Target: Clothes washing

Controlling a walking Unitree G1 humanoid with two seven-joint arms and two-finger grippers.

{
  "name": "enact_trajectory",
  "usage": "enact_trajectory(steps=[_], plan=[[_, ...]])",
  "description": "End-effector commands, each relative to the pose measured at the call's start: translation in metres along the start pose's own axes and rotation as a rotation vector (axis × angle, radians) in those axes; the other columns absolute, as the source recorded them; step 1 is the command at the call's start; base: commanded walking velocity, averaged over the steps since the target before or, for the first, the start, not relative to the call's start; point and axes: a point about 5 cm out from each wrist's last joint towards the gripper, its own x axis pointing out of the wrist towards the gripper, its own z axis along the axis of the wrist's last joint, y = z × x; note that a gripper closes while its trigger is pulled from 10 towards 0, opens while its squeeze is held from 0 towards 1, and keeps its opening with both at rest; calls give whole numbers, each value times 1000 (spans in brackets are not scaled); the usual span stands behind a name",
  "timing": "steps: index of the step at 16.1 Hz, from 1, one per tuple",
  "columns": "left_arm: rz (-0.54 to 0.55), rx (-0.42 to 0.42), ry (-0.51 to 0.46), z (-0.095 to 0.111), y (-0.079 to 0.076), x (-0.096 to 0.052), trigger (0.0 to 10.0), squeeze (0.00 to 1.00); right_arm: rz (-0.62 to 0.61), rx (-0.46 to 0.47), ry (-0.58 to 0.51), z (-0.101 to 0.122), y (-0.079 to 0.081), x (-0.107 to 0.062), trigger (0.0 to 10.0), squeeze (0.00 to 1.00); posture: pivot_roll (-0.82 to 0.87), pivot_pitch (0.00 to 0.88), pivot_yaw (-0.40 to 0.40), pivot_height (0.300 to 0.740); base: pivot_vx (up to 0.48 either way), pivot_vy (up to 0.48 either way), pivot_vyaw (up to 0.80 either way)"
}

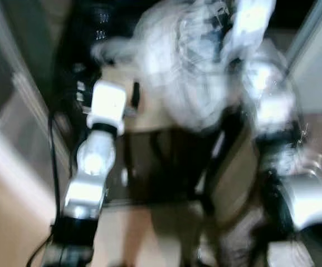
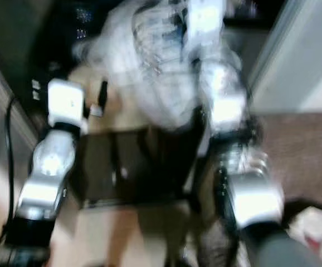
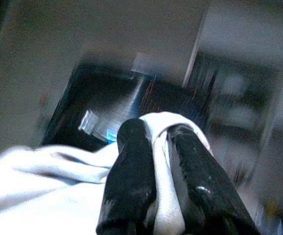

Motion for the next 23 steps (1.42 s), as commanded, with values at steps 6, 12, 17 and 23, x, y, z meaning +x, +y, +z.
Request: enact_trajectory(steps=[6,12,17,23], plan=[[-21,-12,-48,10,-8,4,10000,0,-114,-109,57,15,-21,40,10000,0,72,0,-45,740,461,0,0],[-7,-25,-171,42,-7,5,10000,0,61,-203,680,-118,37,-41,10000,0,120,0,-73,740,148,0,0],[-2,-25,-155,42,-3,1,10000,0,360,-528,622,-117,73,-41,10000,1000,126,10,-68,740,0,0,0],[-3,-22,-136,38,-3,2,10000,0,50,247,677,-105,63,-25,10000,1000,115,5,-77,740,0,0,0]])
